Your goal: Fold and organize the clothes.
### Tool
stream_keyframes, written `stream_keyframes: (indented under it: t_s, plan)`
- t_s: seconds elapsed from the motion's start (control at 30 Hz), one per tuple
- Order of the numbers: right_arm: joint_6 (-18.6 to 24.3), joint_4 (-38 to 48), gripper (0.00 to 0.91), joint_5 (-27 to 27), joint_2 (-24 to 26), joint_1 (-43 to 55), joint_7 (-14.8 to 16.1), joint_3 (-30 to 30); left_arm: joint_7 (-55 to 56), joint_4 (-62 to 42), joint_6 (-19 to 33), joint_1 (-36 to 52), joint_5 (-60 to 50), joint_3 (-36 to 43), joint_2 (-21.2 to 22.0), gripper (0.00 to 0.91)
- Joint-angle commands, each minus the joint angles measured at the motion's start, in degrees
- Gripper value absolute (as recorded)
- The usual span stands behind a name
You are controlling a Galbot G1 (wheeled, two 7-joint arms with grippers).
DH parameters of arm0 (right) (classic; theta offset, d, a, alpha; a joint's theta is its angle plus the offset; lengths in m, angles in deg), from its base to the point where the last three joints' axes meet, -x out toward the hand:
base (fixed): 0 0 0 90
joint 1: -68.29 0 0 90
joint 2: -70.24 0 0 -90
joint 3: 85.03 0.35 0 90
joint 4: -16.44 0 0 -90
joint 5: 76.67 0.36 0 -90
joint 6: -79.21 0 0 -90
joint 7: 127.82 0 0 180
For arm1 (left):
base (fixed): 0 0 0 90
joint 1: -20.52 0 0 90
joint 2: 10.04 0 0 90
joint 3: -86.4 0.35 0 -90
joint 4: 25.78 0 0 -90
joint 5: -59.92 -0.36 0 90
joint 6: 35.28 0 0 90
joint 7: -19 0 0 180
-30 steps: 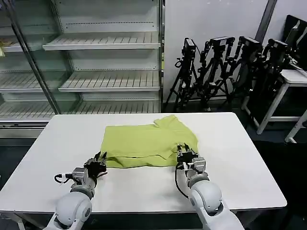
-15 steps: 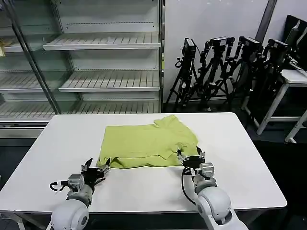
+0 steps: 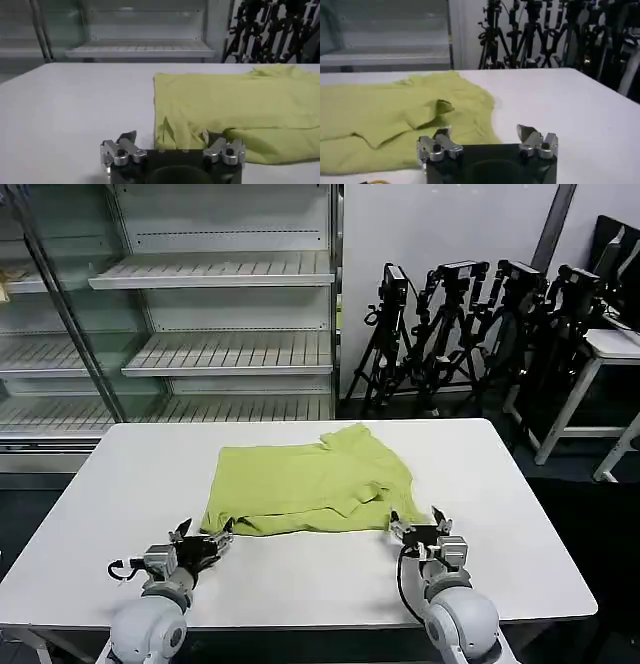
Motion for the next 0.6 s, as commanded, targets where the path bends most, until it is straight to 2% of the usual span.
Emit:
stream_keyframes:
  t_s: [0.03,0.07,0.1,0.13,0.6]
  plan:
    - [-1.03,0.34,0.282,1.57,0.1,-0.76,-1.04,0.1,0.1,-1.79,-0.2,0.81,1.93,-0.08,-0.25,0.04]
    - [-1.02,0.4,0.212,1.64,0.08,-0.73,-1.07,0.03,0.09,-1.81,-0.25,0.78,2.29,-0.08,-0.3,0.04]
    - [-1.01,0.49,0.071,1.74,0.02,-0.66,-1.15,-0.05,0.07,-1.85,-0.5,0.71,2.79,-0.13,-0.39,0.04]
    - [-1.01,0.55,0.0,1.76,-0.03,-0.62,-1.22,-0.09,0.0,-1.84,-0.68,0.61,3.34,-0.17,-0.46,0.04]
    - [-0.94,-0.71,0.0,1.95,0.22,-0.89,-1.06,-0.04,-0.29,-0.94,-3.01,0.01,9.28,-0.49,-0.59,0.04]
